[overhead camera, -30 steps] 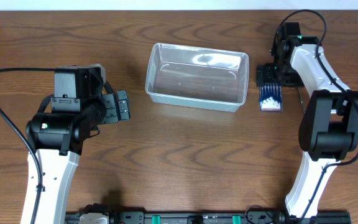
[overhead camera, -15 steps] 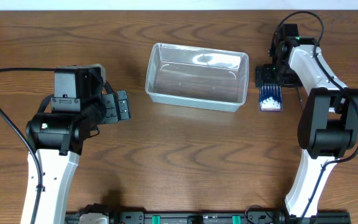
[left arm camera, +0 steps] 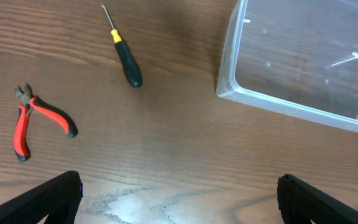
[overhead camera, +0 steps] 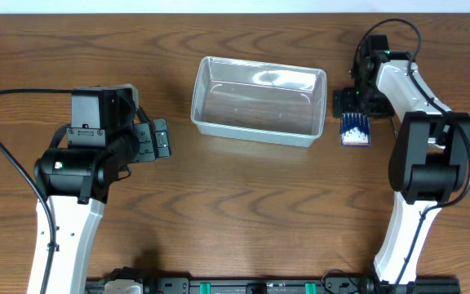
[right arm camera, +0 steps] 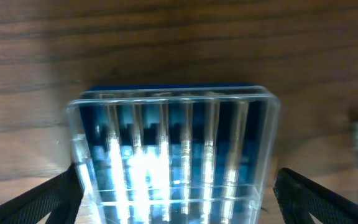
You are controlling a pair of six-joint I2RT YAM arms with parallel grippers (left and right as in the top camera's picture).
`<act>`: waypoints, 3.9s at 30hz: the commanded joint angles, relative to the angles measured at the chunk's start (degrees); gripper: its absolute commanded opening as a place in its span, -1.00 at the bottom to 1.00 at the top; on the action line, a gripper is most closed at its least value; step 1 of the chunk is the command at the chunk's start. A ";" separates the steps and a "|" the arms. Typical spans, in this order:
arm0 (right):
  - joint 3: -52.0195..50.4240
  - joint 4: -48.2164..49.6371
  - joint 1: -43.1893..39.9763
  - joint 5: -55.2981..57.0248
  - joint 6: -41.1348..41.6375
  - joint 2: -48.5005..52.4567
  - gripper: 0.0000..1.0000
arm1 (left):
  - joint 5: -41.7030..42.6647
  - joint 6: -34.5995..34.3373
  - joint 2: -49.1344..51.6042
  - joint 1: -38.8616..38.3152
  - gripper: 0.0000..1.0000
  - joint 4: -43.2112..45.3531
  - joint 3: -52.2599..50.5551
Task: Pack container
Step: 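Lower the right gripper and grasp the blue screwdriver set case, then carry the case with the right gripper into the clear container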
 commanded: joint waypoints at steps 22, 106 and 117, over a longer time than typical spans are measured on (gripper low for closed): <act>-0.24 -1.25 -0.02 -1.44 0.22 4.20 0.98 | -0.70 0.96 0.02 -0.17 0.97 -0.52 1.01; 1.09 -2.23 0.02 -2.40 4.83 1.53 -0.98 | -0.70 0.96 0.02 -0.17 0.97 -0.55 1.01; 8.76 -4.00 0.13 -0.11 6.03 -16.90 -0.97 | -0.70 0.98 0.02 -0.17 0.97 -0.55 1.01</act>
